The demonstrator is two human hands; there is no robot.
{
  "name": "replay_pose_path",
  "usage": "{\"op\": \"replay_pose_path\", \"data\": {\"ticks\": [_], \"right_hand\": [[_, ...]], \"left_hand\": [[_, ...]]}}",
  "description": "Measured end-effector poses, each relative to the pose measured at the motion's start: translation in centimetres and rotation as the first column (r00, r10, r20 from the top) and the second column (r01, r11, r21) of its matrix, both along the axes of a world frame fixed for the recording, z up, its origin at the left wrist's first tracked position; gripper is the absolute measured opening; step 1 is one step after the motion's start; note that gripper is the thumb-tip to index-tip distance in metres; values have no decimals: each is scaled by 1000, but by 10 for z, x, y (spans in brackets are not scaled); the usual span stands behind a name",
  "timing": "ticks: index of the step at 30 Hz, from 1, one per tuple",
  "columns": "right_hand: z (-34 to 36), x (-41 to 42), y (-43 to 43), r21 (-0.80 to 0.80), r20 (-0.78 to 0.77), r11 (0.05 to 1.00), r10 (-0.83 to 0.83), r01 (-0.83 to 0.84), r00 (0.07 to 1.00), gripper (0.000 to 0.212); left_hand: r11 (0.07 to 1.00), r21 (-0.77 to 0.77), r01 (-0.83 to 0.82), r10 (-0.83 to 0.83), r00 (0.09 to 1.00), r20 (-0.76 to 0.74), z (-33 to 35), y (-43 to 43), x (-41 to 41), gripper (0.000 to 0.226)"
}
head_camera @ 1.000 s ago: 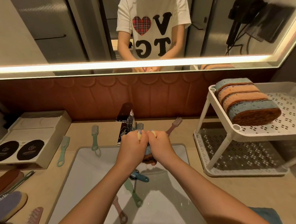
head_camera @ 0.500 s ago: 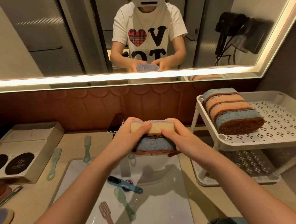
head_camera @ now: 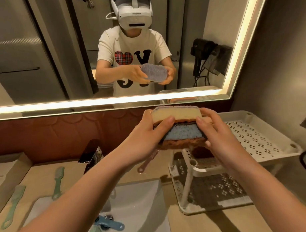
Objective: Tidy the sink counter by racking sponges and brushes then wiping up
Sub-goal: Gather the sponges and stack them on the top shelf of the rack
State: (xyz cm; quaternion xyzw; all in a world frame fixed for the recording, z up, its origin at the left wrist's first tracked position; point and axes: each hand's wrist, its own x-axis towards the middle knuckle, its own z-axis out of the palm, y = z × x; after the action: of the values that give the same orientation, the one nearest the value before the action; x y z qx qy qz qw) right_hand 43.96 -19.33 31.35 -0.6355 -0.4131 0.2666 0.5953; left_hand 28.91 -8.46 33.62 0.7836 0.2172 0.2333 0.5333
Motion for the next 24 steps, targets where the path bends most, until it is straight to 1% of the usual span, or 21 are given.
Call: {"op": "replay_pose_path", "data": {"ticks": [2, 3, 6, 7, 9, 10, 11, 12, 13, 14, 15, 16, 17, 18, 20, 21, 24], "right_hand": [[2, 12, -4, -3, -32, 1000, -29, 29, 999, 56], [3, 19, -8, -1, -48, 999, -51, 51, 998, 53], [4, 37, -15, 38, -48, 986, -159, 161, 986, 30], [3, 43, -18, 64, -49, 979, -192, 195, 980, 26], [3, 55, -23, 93, -62, 965, -241, 246, 969, 27], [2, 61, -25, 100, -79, 958, -262, 269, 962, 28], [0, 69, -27, 107, -102, 951, -281, 291, 954, 28], [-2, 74, -28, 112, -129, 945, -291, 306, 948, 29], [-4, 81, -29, 119, -153, 938, -306, 325, 940, 29], [-6, 88, -30, 126, -169, 928, -327, 349, 930, 29], [-8, 95, -30, 127, -180, 918, -351, 376, 919, 29], [-10, 101, -31, 122, -193, 907, -377, 404, 906, 29], [-12, 108, -31, 114, -210, 895, -403, 432, 891, 29], [-14, 114, -31, 103, -232, 883, -426, 458, 874, 29], [-18, 127, -31, 73, -296, 859, -467, 507, 833, 30], [-20, 134, -31, 56, -322, 845, -488, 531, 811, 31], [-25, 152, -32, 13, -297, 820, -543, 572, 785, 38]], "left_hand": [[997, -80, 16, -15, 1000, 10, 1, -4, 20, 46], [994, -104, 32, -31, 999, 12, 3, -7, 31, 46], [987, -140, 83, -80, 996, 26, 2, -13, 55, 46], [982, -165, 95, -92, 995, 26, 1, -15, 62, 48], [977, -196, 83, -85, 996, -3, -3, -17, 75, 53], [982, -181, 57, -61, 998, -19, -5, -18, 82, 56], [991, -128, 39, -43, 999, -28, -8, -20, 89, 58], [999, -2, 41, -41, 998, -43, -13, -21, 93, 61], [980, 187, 68, -53, 995, -85, -19, -21, 98, 66], [920, 377, 102, -50, 988, -146, -28, -21, 105, 74], [845, 520, 128, -19, 978, -209, -38, -19, 111, 82], [798, 587, 134, 30, 965, -261, -48, -17, 117, 88], [782, 611, 125, 84, 950, -301, -56, -14, 124, 93], [786, 606, 119, 114, 937, -331, -63, -12, 129, 92], [796, 583, 164, 123, 899, -420, -73, -14, 133, 73], [775, 607, 175, 145, 886, -441, -76, -17, 132, 69], [722, 681, 124, 210, 898, -386, -84, -19, 127, 75]]}}
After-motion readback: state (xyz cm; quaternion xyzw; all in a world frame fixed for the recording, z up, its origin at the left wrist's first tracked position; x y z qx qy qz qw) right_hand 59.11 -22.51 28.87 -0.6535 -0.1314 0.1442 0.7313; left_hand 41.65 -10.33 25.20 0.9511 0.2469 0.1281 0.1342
